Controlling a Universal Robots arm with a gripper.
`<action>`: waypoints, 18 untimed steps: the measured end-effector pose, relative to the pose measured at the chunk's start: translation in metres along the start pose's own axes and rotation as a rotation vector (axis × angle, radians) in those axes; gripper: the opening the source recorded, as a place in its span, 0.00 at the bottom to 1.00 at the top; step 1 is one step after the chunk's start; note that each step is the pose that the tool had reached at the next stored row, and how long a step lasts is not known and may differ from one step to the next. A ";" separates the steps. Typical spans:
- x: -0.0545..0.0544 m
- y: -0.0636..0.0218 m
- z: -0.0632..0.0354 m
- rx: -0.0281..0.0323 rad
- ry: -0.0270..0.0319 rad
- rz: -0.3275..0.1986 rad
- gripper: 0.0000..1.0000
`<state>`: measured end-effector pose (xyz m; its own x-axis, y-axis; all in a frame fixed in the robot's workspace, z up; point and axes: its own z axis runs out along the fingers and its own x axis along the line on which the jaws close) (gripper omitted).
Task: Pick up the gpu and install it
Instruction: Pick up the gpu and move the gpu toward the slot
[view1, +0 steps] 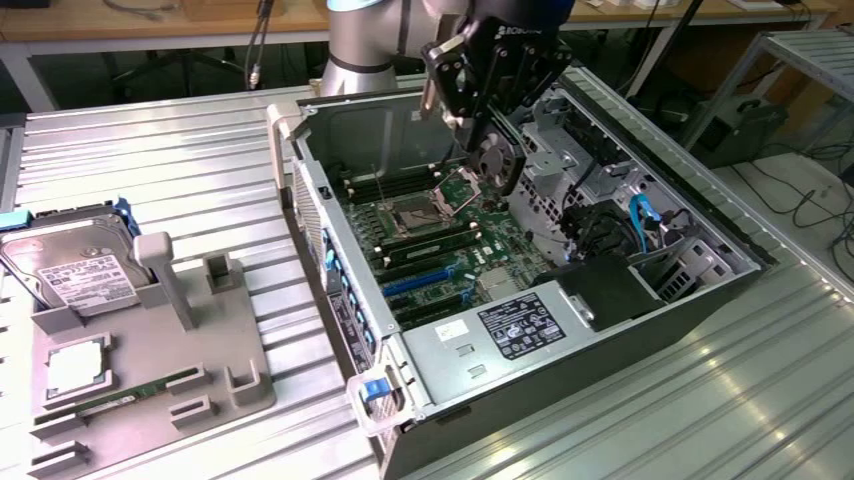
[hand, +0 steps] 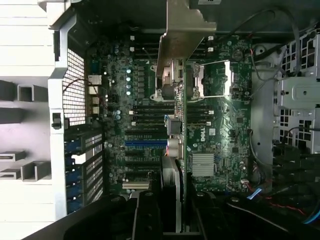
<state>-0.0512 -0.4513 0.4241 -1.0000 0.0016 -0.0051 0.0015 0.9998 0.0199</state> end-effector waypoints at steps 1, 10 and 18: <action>-0.002 0.0002 0.0002 0.0000 0.0000 0.000 0.28; -0.025 0.0019 0.0018 -0.0001 0.0000 0.000 0.28; -0.041 0.0025 0.0030 0.0000 0.0000 0.000 0.28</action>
<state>-0.0104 -0.4488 0.4214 -1.0000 0.0015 -0.0051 0.0014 0.9998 0.0199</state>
